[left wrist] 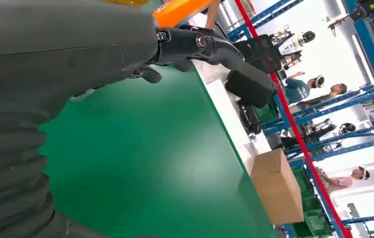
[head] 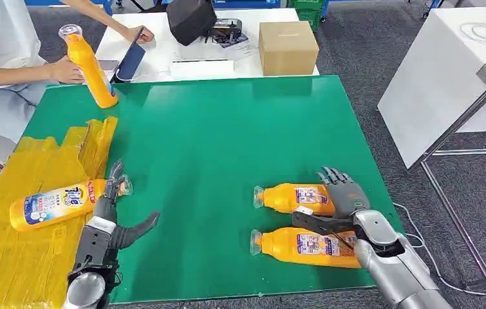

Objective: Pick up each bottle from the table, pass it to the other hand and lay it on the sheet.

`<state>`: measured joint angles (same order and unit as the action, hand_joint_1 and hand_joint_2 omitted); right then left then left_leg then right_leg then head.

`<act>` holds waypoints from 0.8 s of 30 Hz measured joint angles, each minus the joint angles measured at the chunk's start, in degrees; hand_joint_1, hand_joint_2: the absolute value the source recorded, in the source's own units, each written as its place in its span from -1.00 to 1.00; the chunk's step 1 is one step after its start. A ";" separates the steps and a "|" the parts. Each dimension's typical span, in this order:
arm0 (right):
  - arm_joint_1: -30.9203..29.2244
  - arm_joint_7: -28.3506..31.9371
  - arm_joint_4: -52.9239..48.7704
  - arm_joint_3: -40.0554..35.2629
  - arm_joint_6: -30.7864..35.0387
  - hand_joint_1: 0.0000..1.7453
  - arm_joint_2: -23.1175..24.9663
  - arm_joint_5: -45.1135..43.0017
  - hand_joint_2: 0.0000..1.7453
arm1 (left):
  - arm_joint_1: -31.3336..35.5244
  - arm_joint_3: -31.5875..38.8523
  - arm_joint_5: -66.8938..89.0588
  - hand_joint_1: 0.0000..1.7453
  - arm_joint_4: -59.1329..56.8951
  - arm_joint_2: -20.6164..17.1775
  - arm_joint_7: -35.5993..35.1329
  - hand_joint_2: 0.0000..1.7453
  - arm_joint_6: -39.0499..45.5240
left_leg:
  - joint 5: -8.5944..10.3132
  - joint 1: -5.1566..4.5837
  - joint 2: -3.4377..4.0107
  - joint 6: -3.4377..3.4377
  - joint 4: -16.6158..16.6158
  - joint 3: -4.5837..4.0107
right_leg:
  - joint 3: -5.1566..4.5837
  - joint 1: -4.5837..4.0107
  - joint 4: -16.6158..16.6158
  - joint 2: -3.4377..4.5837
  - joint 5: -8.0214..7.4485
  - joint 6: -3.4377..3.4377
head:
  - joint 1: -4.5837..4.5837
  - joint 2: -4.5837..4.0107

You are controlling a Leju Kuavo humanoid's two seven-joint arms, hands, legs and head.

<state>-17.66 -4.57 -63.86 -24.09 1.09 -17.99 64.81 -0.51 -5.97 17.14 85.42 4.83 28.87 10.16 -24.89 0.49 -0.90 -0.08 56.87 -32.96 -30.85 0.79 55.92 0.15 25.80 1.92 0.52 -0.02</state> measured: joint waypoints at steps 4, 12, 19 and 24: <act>-0.09 -0.37 1.11 -0.52 -0.11 0.94 0.15 0.48 1.00 | 0.01 -0.11 -0.11 -1.00 -0.35 0.09 -0.02 1.00 -0.02 | 0.01 0.00 -0.02 0.01 0.00 0.00 | 0.02 0.00 0.00 0.00 0.00 0.00 | 0.00 0.00; -1.06 -0.52 2.27 -1.03 -0.04 1.00 0.59 0.83 1.00 | 0.02 -0.61 -0.11 -1.00 -0.46 0.26 -0.11 1.00 -0.07 | 0.01 0.00 -0.01 0.01 0.01 0.02 | 0.02 0.00 0.00 0.00 -0.01 0.01 | 0.02 0.00; -1.17 -0.50 2.51 -1.03 0.52 1.00 0.79 0.81 1.00 | 0.02 -0.68 -0.11 -1.00 -0.46 0.28 -0.22 1.00 -0.09 | 0.01 0.00 -0.01 0.01 0.01 0.02 | 0.03 0.00 0.00 0.00 -0.01 0.01 | 0.02 0.00; -0.92 -0.48 2.53 -0.98 3.11 1.00 1.75 0.57 1.00 | 0.02 -1.66 -0.13 -1.00 -0.46 0.31 -1.01 1.00 -1.29 | 0.01 0.00 -0.01 0.01 0.01 0.02 | 0.02 0.00 0.00 0.00 -0.01 0.01 | 0.02 0.00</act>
<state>-18.59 -5.05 -61.33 -25.07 4.20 -16.24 65.37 -0.48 -7.63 17.00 84.96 5.14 27.87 8.87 -24.88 0.49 -0.91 -0.07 56.89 -32.94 -30.83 0.80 55.92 0.15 25.79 1.92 0.55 -0.02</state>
